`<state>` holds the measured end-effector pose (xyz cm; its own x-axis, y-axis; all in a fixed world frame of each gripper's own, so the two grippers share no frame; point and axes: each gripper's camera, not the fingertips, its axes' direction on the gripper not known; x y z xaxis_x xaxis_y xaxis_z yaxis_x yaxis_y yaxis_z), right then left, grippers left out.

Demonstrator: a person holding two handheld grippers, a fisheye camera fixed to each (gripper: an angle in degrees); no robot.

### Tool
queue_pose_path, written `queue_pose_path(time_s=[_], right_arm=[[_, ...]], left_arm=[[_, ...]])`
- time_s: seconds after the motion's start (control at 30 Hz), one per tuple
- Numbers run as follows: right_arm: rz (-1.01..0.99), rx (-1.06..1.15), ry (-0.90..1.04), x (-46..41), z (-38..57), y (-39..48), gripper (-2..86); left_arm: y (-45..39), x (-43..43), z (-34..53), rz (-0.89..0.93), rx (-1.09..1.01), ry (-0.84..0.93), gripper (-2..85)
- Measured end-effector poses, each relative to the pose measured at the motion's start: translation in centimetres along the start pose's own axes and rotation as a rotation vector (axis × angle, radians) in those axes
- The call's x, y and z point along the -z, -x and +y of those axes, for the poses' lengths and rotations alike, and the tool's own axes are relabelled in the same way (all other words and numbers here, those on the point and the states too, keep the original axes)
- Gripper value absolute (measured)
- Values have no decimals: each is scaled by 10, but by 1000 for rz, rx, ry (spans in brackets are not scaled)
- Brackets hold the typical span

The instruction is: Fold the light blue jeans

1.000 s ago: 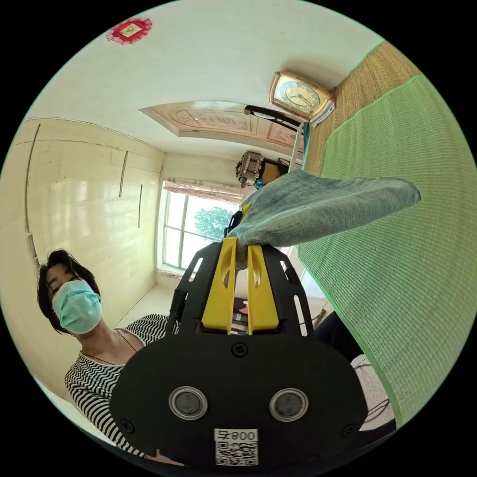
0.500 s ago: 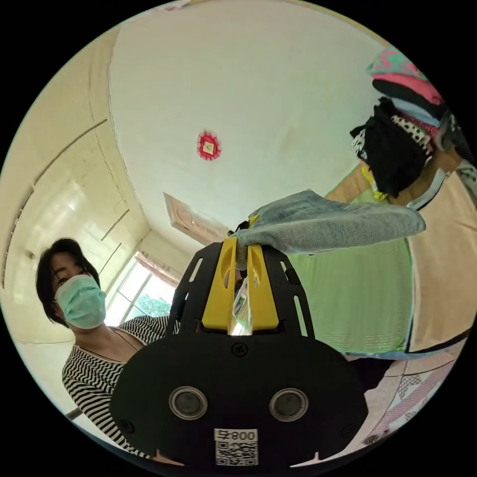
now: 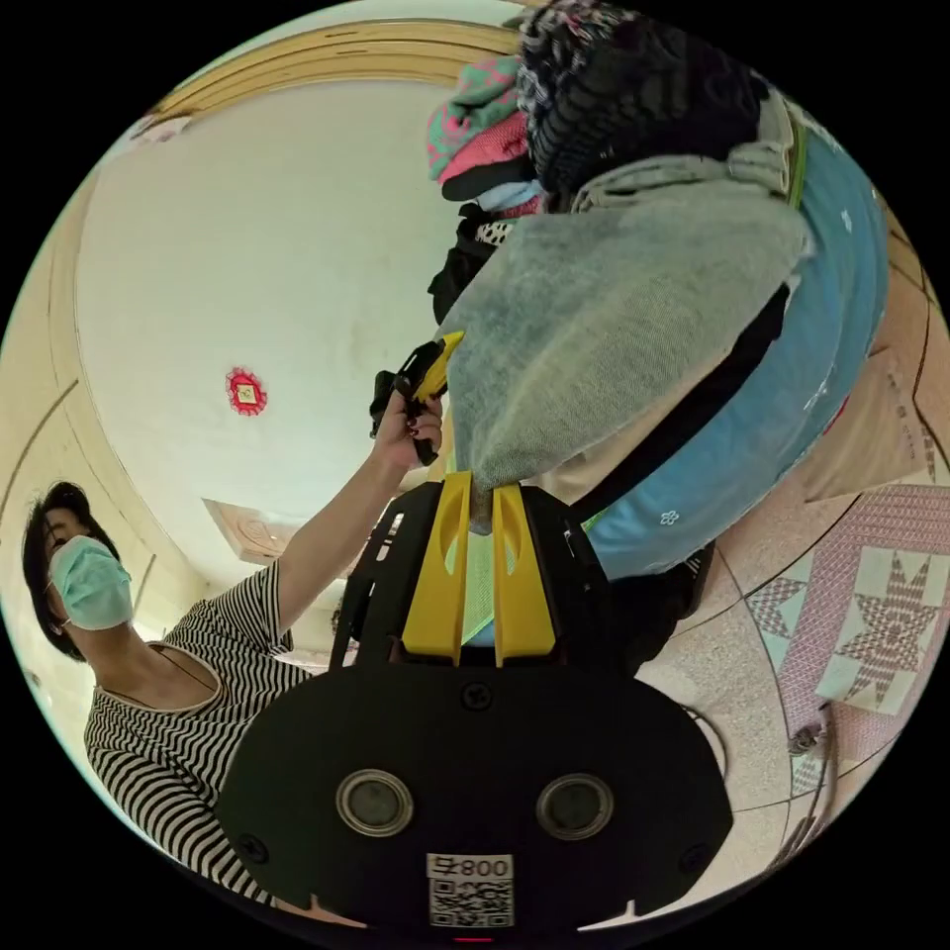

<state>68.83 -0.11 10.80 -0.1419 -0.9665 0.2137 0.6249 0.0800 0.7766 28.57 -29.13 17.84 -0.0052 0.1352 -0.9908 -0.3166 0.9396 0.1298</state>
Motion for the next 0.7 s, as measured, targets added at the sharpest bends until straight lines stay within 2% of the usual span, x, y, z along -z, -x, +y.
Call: queue_pose_path(time_s=[0.17, 0.3, 0.47, 0.57, 0.7], right_arm=[[99, -1, 72, -42, -6, 13, 18], [55, -27, 44, -46, 4, 20, 25], [106, -31, 26, -40, 38, 43, 15], [167, 76, 11, -35, 39, 92, 5], [402, 370, 10, -69, -26, 200, 2]], left_arm=[[40, -38, -19, -41, -40, 39, 52], [65, -61, -22, -18, -50, 29, 60], [86, -68, -10, -83, -102, -69, 71], [82, -61, 6, -185, -148, -176, 65], [56, -76, 21, -256, -289, -259, 36]])
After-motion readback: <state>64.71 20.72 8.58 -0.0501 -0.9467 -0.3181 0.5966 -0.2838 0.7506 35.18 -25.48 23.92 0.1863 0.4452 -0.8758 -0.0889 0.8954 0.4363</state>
